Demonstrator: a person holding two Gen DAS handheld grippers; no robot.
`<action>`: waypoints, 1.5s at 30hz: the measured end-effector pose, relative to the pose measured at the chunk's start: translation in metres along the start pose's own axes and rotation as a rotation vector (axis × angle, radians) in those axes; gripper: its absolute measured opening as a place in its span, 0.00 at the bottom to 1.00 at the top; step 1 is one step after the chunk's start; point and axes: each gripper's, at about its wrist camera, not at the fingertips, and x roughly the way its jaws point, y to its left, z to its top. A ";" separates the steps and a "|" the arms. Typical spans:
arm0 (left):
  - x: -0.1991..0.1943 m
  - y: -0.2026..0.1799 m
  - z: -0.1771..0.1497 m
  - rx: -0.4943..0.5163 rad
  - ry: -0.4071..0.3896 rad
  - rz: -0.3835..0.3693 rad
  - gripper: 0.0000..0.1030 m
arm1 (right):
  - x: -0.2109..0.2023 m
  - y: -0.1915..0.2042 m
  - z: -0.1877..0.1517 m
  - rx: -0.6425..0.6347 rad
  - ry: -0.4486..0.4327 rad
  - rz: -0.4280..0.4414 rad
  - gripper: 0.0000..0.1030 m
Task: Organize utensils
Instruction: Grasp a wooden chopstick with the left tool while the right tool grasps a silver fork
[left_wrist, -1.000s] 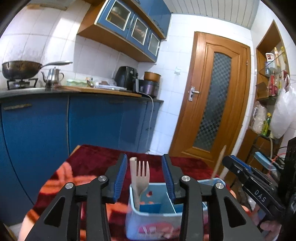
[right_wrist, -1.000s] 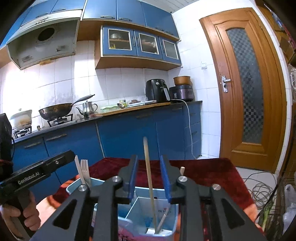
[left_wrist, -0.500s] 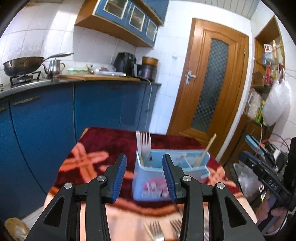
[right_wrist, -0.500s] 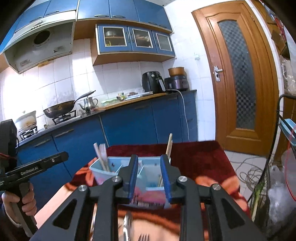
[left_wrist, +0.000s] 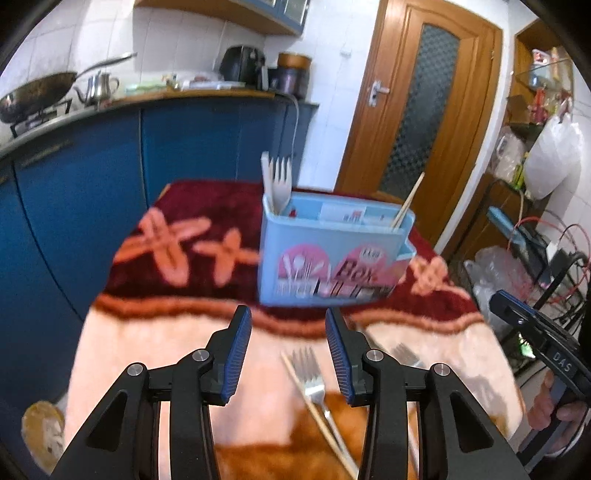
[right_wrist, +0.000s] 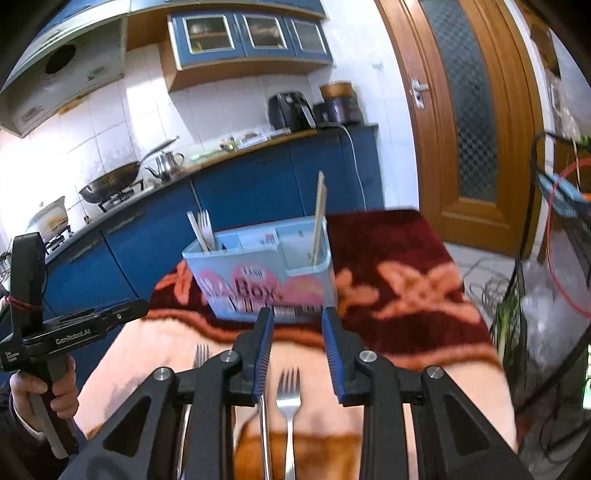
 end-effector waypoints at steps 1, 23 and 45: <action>0.004 0.000 -0.004 -0.005 0.023 -0.001 0.41 | 0.001 -0.001 -0.004 0.007 0.011 -0.001 0.30; 0.064 -0.017 -0.047 0.033 0.360 0.028 0.41 | 0.004 -0.040 -0.056 0.150 0.088 0.011 0.44; 0.085 -0.004 -0.029 0.008 0.477 -0.018 0.20 | 0.020 -0.031 -0.054 0.112 0.168 0.020 0.45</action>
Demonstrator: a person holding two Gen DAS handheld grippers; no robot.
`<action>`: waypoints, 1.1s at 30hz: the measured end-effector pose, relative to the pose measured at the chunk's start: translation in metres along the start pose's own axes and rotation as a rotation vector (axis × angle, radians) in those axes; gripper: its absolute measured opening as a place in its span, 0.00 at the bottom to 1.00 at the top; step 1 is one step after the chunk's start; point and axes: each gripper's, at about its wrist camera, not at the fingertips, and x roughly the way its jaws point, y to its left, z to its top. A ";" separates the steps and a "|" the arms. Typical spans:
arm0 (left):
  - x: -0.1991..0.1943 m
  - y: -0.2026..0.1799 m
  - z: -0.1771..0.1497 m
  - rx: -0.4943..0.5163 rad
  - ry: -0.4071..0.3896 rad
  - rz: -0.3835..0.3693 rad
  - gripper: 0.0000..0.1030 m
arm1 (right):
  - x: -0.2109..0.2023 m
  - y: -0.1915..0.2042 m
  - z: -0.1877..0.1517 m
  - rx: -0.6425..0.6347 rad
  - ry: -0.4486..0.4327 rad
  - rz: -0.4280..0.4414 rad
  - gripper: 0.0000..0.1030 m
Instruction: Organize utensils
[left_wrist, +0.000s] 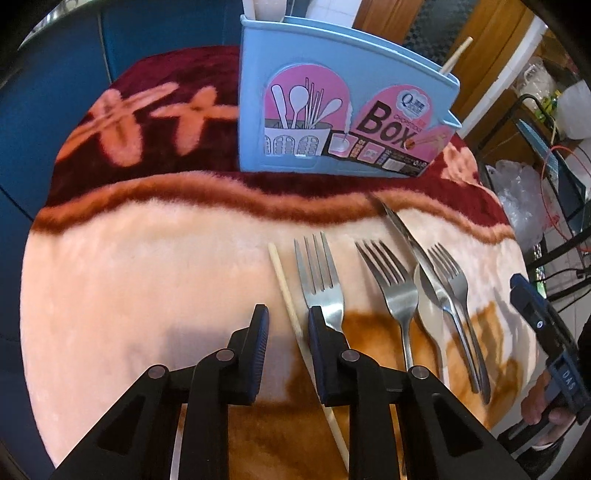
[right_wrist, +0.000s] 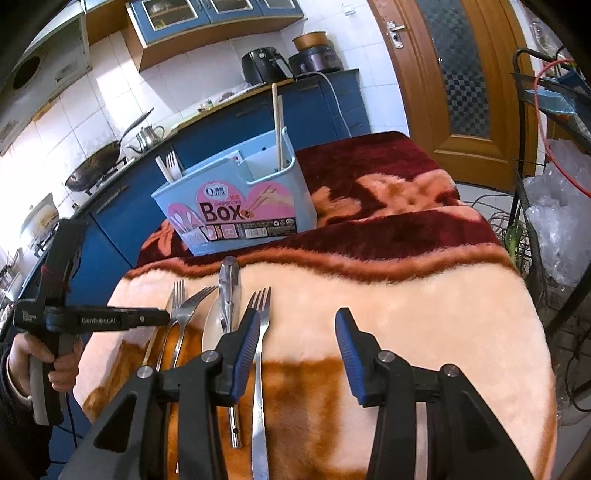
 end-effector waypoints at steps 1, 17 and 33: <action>0.000 0.001 0.001 0.002 -0.001 0.004 0.15 | 0.002 0.001 0.000 -0.003 0.010 0.003 0.45; -0.042 0.038 -0.014 -0.078 -0.200 -0.163 0.04 | 0.038 0.016 0.014 -0.049 0.194 0.031 0.45; -0.092 0.042 -0.007 -0.046 -0.473 -0.239 0.04 | 0.083 0.010 0.044 0.002 0.460 0.191 0.33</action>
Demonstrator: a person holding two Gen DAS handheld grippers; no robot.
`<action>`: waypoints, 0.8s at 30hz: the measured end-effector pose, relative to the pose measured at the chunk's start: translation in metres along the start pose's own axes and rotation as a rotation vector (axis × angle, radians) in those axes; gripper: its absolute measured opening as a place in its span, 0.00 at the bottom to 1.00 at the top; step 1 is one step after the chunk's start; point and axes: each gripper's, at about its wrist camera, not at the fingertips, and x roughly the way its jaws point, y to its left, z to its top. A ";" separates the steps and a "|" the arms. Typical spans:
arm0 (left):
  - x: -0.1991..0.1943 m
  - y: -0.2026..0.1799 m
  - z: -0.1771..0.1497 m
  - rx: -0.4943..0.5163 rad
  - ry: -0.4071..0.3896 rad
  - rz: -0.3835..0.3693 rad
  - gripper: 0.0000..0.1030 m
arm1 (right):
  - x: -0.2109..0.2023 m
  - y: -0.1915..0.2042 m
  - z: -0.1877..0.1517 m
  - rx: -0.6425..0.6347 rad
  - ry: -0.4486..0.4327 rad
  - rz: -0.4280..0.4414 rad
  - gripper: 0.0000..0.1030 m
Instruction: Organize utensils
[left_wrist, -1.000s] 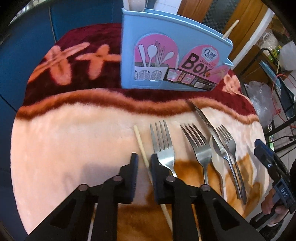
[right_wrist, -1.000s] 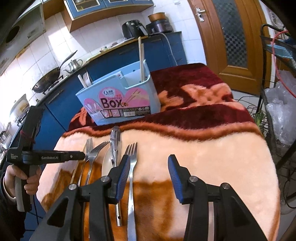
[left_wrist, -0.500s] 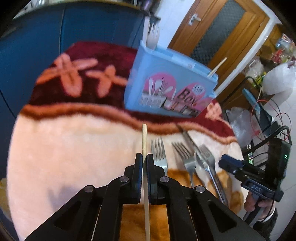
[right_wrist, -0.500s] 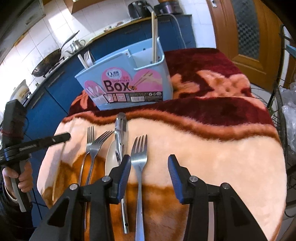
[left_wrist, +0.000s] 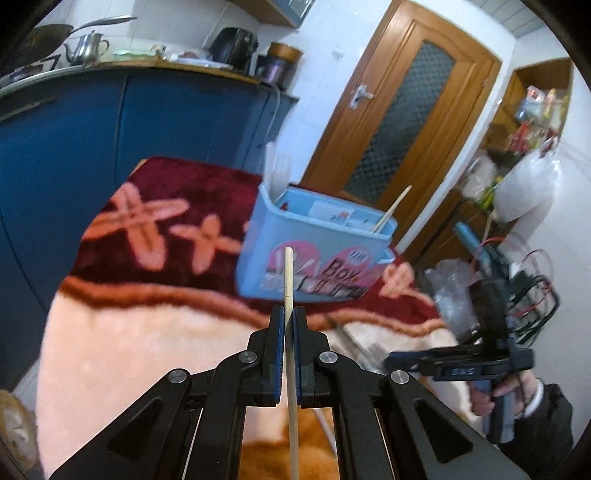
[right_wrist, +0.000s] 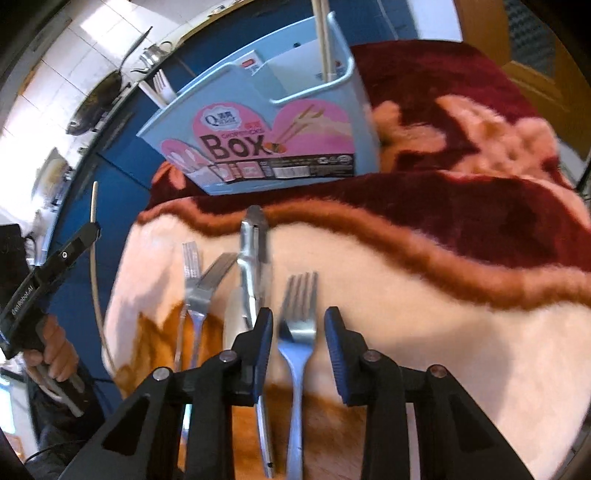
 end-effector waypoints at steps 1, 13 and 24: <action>-0.001 -0.001 0.001 -0.002 -0.012 -0.013 0.04 | 0.002 -0.003 0.001 0.014 0.008 0.034 0.33; -0.004 -0.013 0.028 0.012 -0.148 0.030 0.04 | -0.015 -0.005 -0.004 0.037 -0.173 0.083 0.05; -0.004 -0.035 0.071 0.077 -0.384 0.149 0.04 | -0.064 0.032 -0.012 -0.099 -0.506 0.022 0.03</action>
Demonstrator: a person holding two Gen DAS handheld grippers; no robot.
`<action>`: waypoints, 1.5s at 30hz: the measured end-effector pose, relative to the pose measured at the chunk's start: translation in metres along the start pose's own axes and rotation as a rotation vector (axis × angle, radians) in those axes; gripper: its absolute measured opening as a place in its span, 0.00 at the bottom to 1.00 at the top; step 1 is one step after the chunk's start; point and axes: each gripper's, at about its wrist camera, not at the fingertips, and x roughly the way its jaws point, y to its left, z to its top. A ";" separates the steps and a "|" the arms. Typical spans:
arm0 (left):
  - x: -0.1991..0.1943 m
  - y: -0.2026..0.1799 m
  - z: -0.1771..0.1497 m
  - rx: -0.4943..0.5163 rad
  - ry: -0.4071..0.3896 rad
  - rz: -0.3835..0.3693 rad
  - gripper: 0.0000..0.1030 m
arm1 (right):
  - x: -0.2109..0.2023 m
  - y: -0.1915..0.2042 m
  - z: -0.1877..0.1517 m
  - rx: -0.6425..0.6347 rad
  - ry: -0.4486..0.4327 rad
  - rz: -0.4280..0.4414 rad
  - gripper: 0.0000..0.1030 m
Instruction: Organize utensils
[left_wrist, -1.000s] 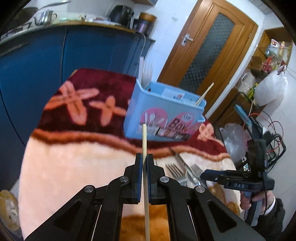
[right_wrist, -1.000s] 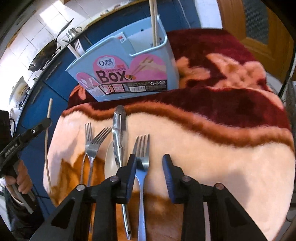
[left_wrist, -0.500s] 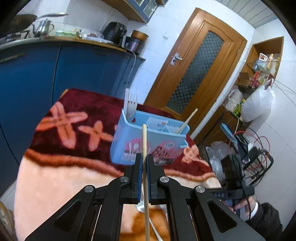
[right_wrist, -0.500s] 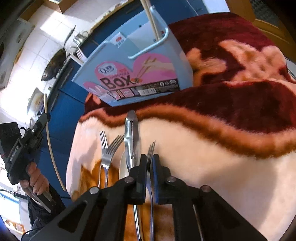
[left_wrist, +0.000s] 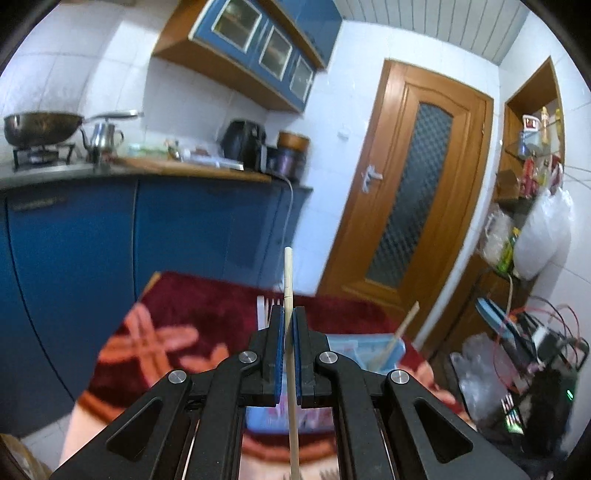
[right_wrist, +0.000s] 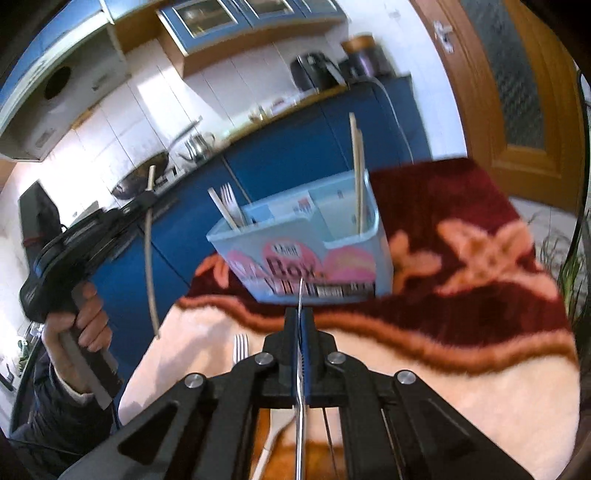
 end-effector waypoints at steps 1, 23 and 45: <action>0.002 -0.002 0.005 0.008 -0.027 0.016 0.04 | -0.002 0.002 0.001 -0.001 -0.018 0.002 0.03; 0.073 -0.018 0.036 0.010 -0.257 0.201 0.04 | -0.043 0.007 0.073 -0.051 -0.404 -0.016 0.03; 0.091 -0.005 -0.013 0.063 -0.198 0.186 0.04 | 0.033 -0.012 0.089 -0.059 -0.329 -0.106 0.03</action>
